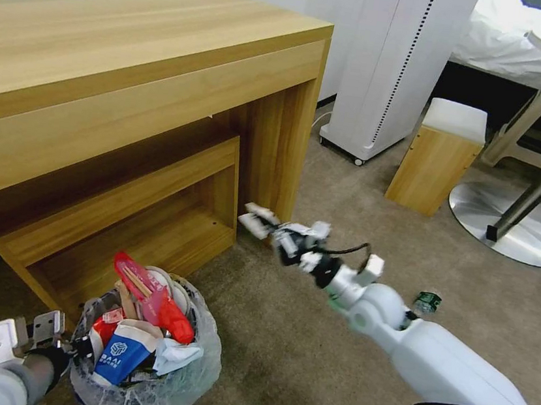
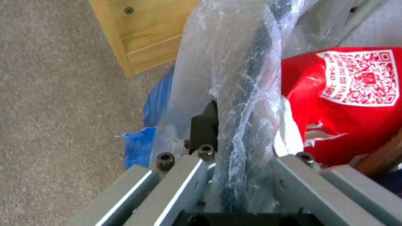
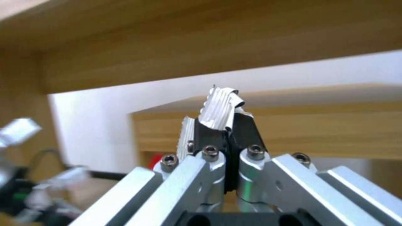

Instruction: Pick up the trash bin and place the garbage on the floor into it.

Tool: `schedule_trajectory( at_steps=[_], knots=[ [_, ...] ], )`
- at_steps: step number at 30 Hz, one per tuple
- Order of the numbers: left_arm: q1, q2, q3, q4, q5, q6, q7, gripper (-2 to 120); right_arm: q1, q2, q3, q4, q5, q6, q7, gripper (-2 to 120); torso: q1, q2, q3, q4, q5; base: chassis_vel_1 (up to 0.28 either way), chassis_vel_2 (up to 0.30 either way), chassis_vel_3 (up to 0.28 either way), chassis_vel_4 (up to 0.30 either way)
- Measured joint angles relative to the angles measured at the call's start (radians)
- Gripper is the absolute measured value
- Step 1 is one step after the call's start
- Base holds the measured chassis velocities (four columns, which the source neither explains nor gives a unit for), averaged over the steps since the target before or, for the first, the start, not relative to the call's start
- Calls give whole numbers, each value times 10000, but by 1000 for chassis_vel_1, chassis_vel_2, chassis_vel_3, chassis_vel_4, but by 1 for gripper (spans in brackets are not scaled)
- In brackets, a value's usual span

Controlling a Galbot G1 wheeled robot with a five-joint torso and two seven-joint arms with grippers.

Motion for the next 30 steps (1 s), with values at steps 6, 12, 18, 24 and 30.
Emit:
schedule_trajectory(
  at_steps=[6, 12, 18, 24, 30],
  knots=[
    [-38, -143, 56, 94, 86, 0, -42, 0, 1164, 448, -2203, 500, 934, -454, 904, 0, 0, 0, -1, 0, -1, 0, 0, 0, 0],
    [-143, -235, 33, 179, 125, -8, -52, 0, 1987, 810, -3526, 997, 2180, -779, 2297, 0, 0, 0, 0, 1, -1, 0, 0, 0, 0],
    [-153, -113, -56, 181, 66, -47, -86, 0, 2018, 796, -3988, 1618, 2815, -1004, 3556, 0, 0, 0, -1, -3, 1, 0, 0, 0, 0],
    [-209, -142, -23, 237, 73, -62, -121, 0, 1423, 913, -4333, 1743, 2970, -1273, 4804, 0, 0, 0, -1, -2, 1, 0, 0, 0, 0],
    [-149, -152, -57, 224, 91, -63, -122, 0, 1009, 1123, -4554, 1548, 2903, -1395, 5210, 0, 0, 0, -1, -1, 0, 0, 0, 0, 0]
  ],
)
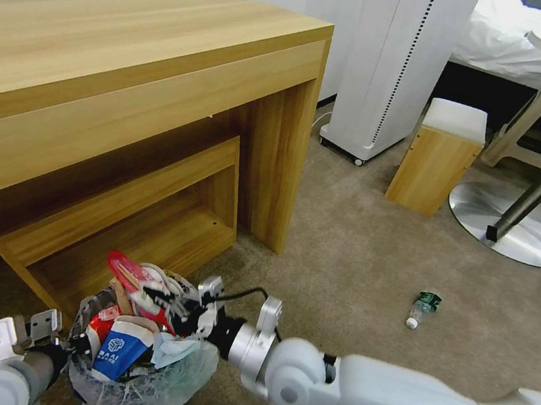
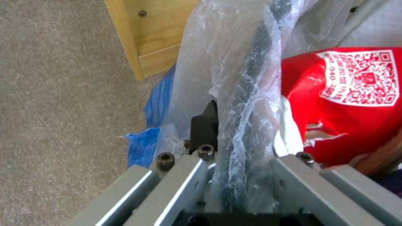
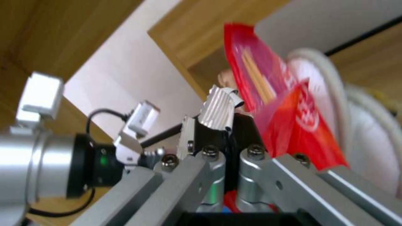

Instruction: Pick up the trash bin and place the garbage on the floor into it.

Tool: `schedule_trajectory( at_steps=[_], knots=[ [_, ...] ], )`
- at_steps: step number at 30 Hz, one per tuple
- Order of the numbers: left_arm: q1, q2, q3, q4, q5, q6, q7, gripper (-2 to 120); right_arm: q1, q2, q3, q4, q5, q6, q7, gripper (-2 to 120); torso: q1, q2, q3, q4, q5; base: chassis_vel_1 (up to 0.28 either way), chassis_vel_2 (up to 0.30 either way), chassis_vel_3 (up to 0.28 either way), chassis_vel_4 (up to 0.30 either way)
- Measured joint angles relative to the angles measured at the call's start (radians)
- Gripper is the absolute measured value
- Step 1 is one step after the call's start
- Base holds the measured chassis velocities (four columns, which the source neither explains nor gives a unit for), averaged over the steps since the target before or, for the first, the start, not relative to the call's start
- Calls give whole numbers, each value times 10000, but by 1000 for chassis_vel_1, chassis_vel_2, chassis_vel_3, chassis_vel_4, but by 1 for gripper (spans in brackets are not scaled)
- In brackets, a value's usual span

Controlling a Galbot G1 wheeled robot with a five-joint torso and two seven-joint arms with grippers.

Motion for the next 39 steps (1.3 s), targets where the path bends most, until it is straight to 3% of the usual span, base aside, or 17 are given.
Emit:
schedule_trajectory(
  at_steps=[25, 32, 37, 39],
  knots=[
    [207, -161, 19, -198, 175, 29, 62, 0, -299, 627, -302, -370, -225, -551, 1094, 0, 0, 0, 0, 1, 1, 0, 0, 0, 0],
    [130, -189, 111, -195, 189, 61, 65, 0, -99, 494, -363, -310, -253, -775, 847, 28, 0, 1, 0, 0, 1, 0, 0, 0, 0],
    [111, -200, 141, -182, 202, 70, 65, 0, -34, 560, -388, -325, -274, -813, 787, 41, 0, 0, 0, 0, 1, 0, 0, 0, 0],
    [105, -200, 155, -152, 206, 86, 61, 0, 40, 669, -373, -381, -279, -810, 790, 52, 0, 0, 1, 1, 1, 0, 0, 0, 0]
  ],
)
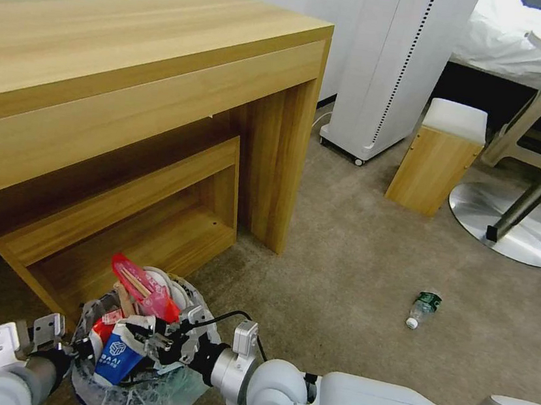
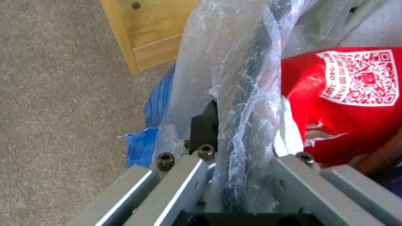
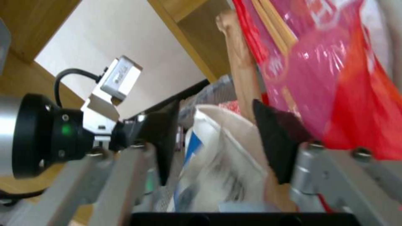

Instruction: Pick up the trash bin and place the garbage on the floor into it.

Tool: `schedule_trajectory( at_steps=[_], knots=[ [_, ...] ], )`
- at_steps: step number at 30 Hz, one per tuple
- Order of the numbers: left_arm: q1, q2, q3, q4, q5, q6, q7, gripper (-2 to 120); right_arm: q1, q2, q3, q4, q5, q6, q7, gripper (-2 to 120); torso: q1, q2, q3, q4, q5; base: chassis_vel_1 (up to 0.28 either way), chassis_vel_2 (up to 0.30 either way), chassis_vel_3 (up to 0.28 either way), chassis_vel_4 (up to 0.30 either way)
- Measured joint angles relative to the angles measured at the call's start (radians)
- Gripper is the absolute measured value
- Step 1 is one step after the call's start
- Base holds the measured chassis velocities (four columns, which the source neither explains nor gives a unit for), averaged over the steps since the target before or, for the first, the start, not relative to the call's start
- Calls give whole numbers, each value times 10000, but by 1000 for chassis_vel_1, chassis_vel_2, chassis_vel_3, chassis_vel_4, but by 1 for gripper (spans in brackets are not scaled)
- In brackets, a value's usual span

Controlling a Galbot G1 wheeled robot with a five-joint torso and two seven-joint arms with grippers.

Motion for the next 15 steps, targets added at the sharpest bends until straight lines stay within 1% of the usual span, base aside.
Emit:
schedule_trajectory(
  at_steps=[1, 2, 4, 5, 6, 7, 8, 9, 12, 15],
  knots=[
    [-5, -3, 6, 9, 1, 8, -1, 0, 38, 34, 13, -10, 3, 11, 9, 55, 0, 0, 0, 0, 0, 0, 0, 0, 0],
    [-5, -3, 6, 9, 1, 8, -1, 0, 38, 34, 13, -10, 3, 11, 9, 55, 0, 0, 0, 0, 0, 0, 0, 0, 0],
    [-15, -26, 37, 31, 1, 19, -3, 0, 164, 104, 78, -11, 15, 27, 6, 68, 0, 0, 0, -1, 0, 0, 0, 0, 0],
    [-6, -34, 40, 36, 0, 22, -3, 0, 210, 126, 137, -10, 20, 48, -40, 71, 0, 0, 0, -1, 0, 0, 0, 0, 0],
    [-6, -34, 40, 36, 0, 22, -3, 0, 210, 126, 137, -10, 20, 48, -40, 71, 0, 0, 0, -1, 0, 0, 0, 0, 0],
    [12, -38, 39, 39, -2, 24, -3, 0, 247, 131, 212, 8, 64, 43, -61, 74, 0, 0, 0, 0, 0, 0, 0, 0, 0],
    [57, -40, 17, 39, -20, 28, -4, 0, 273, 106, 317, 91, 121, 39, -94, 81, 0, 0, 0, 0, 0, 0, 0, 0, 0],
    [57, -40, 17, 39, -20, 28, -4, 0, 273, 106, 317, 91, 121, 39, -94, 81, 0, 0, 0, 0, 0, 0, 0, 0, 0],
    [81, -32, -41, 19, -158, 19, -41, 0, 237, -86, 544, 275, 164, -58, -285, 96, 0, 0, 0, -1, 0, 0, 0, 0, 0],
    [46, -22, -44, -31, -316, 11, -129, 0, 204, -156, 570, 312, 155, -96, -299, 99, 0, 0, 0, -1, 1, 0, 0, 0, 0]
  ],
)
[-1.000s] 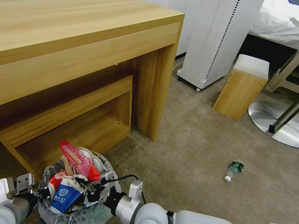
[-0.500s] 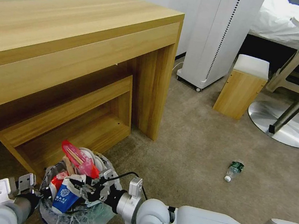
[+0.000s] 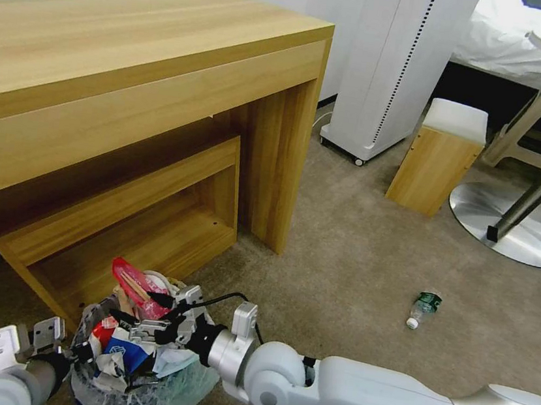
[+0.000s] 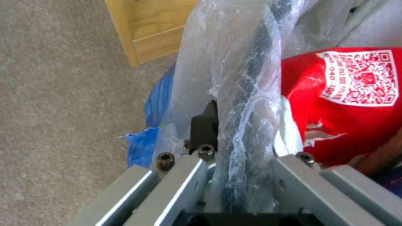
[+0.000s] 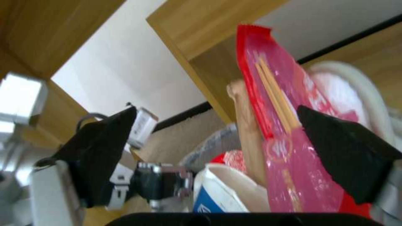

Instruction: Pick up the trash bin and place the garbage on the floor into it.

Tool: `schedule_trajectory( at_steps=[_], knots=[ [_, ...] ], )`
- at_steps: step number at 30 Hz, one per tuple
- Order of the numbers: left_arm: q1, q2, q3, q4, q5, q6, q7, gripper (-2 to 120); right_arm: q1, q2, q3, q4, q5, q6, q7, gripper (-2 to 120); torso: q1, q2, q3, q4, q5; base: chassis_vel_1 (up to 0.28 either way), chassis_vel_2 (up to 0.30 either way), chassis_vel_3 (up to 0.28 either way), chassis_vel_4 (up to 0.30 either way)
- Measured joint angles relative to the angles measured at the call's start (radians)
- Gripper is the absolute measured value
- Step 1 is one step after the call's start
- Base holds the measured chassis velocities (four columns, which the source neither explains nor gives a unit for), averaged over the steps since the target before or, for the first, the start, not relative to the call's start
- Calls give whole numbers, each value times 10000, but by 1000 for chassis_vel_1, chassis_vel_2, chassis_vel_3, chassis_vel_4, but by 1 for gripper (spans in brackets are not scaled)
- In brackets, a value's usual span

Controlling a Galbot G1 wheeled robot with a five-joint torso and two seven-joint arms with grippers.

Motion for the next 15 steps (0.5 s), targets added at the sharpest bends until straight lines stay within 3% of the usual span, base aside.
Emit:
schedule_trajectory(
  at_steps=[8, 15],
  knots=[
    [-5, 10, -48, -255, -486, -54, -247, 0, -155, -310, 850, 351, 65, 22, -541, 100, 0, 0, 0, 0, 0, 0, 0, 0, 0],
    [83, -74, -36, -398, -530, -72, -286, 0, -317, -678, 2209, 875, 174, 48, -744, 100, 0, 0, 0, 0, 0, 0, 0, 0, 0]
  ],
)
